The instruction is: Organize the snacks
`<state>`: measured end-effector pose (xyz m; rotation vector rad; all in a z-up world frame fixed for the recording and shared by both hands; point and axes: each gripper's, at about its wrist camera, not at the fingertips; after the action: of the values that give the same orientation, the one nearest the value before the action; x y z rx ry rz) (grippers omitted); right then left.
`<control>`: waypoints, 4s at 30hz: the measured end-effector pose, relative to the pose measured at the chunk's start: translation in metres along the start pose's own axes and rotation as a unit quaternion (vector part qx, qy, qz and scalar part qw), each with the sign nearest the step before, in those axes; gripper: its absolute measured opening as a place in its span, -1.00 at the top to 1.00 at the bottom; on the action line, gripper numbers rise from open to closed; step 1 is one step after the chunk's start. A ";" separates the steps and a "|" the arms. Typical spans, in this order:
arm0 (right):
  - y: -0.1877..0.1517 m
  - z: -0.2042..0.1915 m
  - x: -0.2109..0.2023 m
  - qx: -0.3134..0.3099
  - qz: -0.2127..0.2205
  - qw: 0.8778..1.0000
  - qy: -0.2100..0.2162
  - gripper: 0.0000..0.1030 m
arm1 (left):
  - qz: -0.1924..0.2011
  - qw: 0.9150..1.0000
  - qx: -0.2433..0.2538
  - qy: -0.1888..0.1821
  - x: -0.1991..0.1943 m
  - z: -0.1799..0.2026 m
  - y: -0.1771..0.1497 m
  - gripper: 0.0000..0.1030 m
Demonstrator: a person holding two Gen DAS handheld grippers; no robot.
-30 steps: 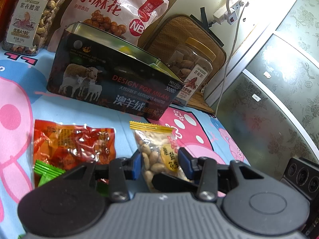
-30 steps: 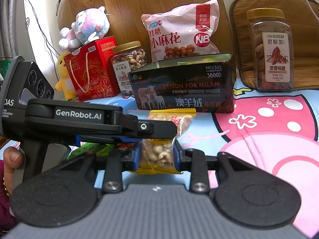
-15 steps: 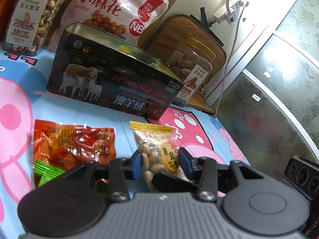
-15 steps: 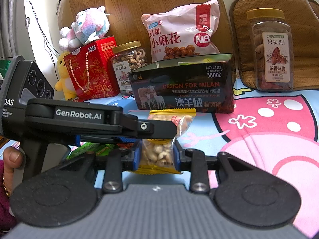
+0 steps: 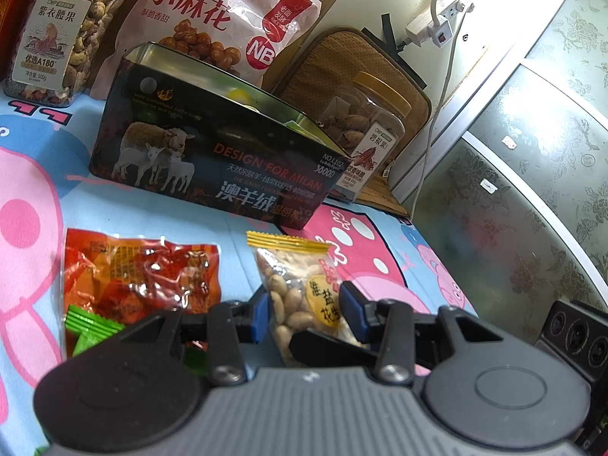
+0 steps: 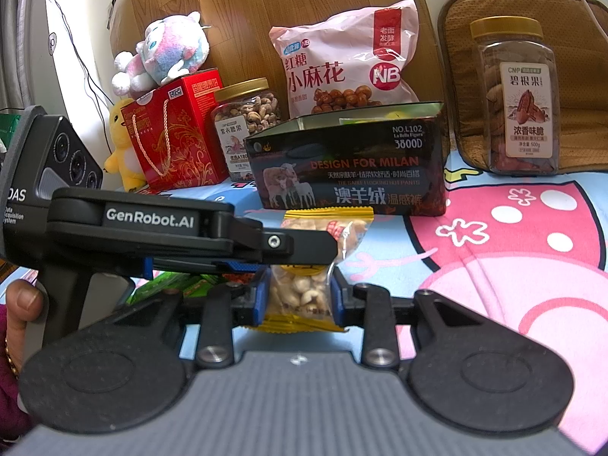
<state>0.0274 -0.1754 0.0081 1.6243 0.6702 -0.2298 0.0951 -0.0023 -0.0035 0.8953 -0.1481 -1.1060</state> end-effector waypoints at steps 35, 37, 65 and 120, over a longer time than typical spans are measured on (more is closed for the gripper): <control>0.000 0.000 -0.001 -0.001 0.000 1.000 0.000 0.31 | 0.000 1.000 0.001 0.000 0.000 0.000 0.000 0.25; 0.000 0.000 -0.001 -0.001 0.000 1.000 0.000 0.31 | 0.000 1.000 0.001 0.000 0.000 0.000 0.000 0.25; -0.001 -0.004 -0.005 -0.023 0.023 0.999 -0.010 0.34 | 0.011 1.000 0.011 -0.013 -0.006 0.001 -0.001 0.25; -0.001 -0.004 -0.005 -0.022 0.022 0.999 -0.009 0.33 | 0.011 1.000 0.013 -0.013 -0.006 0.002 -0.001 0.26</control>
<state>0.0216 -0.1729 0.0103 1.5920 0.6214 -0.1957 0.0903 0.0010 -0.0010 0.9003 -0.1938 -1.0968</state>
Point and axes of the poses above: each gripper's, at about its wrist camera, not at the fingertips, and x roughly the way its jaws point, z to its right, y to its top, and after that the axes turned 12 degrees about -y, right-handed
